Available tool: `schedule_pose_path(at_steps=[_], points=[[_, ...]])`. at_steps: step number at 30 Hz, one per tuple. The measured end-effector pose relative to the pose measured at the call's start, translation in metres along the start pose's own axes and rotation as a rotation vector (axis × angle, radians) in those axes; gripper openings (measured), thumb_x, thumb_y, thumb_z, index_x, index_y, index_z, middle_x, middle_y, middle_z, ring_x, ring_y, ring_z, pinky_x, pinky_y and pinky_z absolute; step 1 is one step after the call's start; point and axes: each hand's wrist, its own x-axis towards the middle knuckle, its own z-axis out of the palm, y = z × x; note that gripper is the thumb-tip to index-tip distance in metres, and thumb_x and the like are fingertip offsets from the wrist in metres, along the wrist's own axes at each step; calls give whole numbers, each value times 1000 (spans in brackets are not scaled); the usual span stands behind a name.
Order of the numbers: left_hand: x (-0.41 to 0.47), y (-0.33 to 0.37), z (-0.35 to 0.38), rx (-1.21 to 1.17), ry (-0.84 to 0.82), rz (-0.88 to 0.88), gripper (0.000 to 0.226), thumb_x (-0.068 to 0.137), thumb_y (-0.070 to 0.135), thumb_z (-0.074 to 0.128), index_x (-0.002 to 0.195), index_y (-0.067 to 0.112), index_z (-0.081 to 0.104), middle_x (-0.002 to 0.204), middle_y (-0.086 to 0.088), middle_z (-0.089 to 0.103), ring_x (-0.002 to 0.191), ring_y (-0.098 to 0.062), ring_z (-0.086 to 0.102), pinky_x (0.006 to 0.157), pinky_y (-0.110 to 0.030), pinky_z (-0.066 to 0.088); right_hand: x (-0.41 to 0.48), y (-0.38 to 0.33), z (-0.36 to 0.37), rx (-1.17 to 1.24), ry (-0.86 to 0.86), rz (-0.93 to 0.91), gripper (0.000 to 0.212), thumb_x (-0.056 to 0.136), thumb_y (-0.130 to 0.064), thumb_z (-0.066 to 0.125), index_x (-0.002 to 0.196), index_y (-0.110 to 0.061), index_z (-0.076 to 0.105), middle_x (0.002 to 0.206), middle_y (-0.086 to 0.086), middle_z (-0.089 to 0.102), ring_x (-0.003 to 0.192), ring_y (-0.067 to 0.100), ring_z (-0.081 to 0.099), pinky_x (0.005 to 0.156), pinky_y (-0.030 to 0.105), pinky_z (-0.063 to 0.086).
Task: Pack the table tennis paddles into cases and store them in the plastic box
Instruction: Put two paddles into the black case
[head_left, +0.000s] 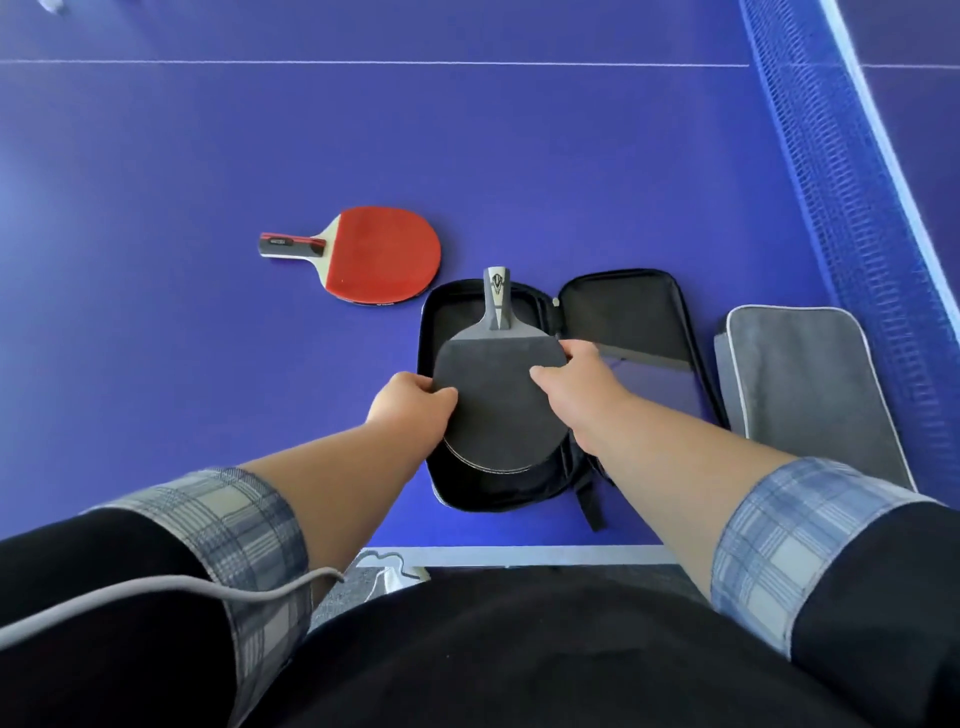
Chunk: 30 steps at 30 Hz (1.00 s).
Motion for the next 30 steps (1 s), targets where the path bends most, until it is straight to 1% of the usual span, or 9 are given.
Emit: schedule_pose_path(at_steps=[2, 4, 7, 9, 12, 15, 20, 25, 30], points=[[1, -6, 1, 77, -5, 7, 23, 80, 31, 55, 78, 9, 61, 71, -6, 64, 60, -30, 61, 55, -31, 49, -4, 4, 5, -71, 6, -30, 39, 92, -14, 61, 129, -18, 51, 105, 5, 66, 89, 23, 66, 73, 34, 56], [2, -8, 2, 182, -12, 17, 16, 79, 26, 55, 72, 12, 52, 66, -7, 56, 56, -26, 48, 53, -29, 43, -4, 6, 10, -135, 11, -38, 50, 90, -12, 59, 139, -19, 48, 120, 9, 61, 96, 26, 67, 68, 34, 57], [6, -9, 2, 291, -13, 39, 17, 81, 25, 55, 73, 11, 51, 65, -7, 58, 54, -23, 50, 51, -27, 43, -3, 6, 17, -269, 35, -30, 63, 91, -14, 58, 150, -21, 38, 137, 10, 48, 101, 29, 63, 68, 32, 53], [10, -10, 0, 305, -14, 45, 14, 82, 25, 56, 85, 11, 53, 71, -5, 61, 57, -23, 56, 52, -28, 46, -2, 7, 22, -347, 52, -28, 67, 92, -17, 60, 153, -21, 34, 141, 9, 42, 108, 30, 60, 79, 36, 54], [11, -8, -3, 288, -28, 31, 31, 86, 30, 59, 113, 21, 46, 91, -2, 63, 74, -24, 66, 57, -31, 50, 1, 6, 30, -455, 119, -5, 65, 89, -17, 63, 149, -18, 39, 141, 9, 42, 118, 33, 55, 89, 41, 53], [10, -4, -1, 331, 5, 29, 40, 87, 35, 62, 121, 19, 48, 93, -1, 60, 73, -20, 62, 50, -28, 43, 3, 6, 33, -604, 185, 22, 61, 86, -22, 66, 143, -17, 44, 144, 8, 39, 127, 32, 44, 93, 40, 46], [8, 8, 2, 351, 124, 9, 55, 84, 36, 67, 133, 22, 45, 123, -4, 46, 97, -27, 58, 72, -40, 53, 5, 2, 30, -583, 118, 5, 82, 83, -33, 67, 154, -25, 27, 154, 4, 29, 138, 29, 33, 101, 42, 40], [16, 20, -10, 262, 156, 33, 54, 87, 33, 60, 138, 24, 43, 131, -3, 45, 103, -27, 58, 78, -43, 55, 21, -32, 32, -509, 112, -135, 70, 85, -34, 64, 149, -25, 38, 151, 6, 35, 135, 32, 36, 104, 42, 38], [46, 17, -43, -34, 281, -11, 56, 91, 37, 56, 143, 25, 37, 136, 3, 46, 100, -25, 62, 76, -43, 57, 50, -88, 58, -412, 114, -281, 57, 91, -28, 59, 146, -21, 46, 146, 8, 44, 132, 30, 42, 106, 40, 37]])
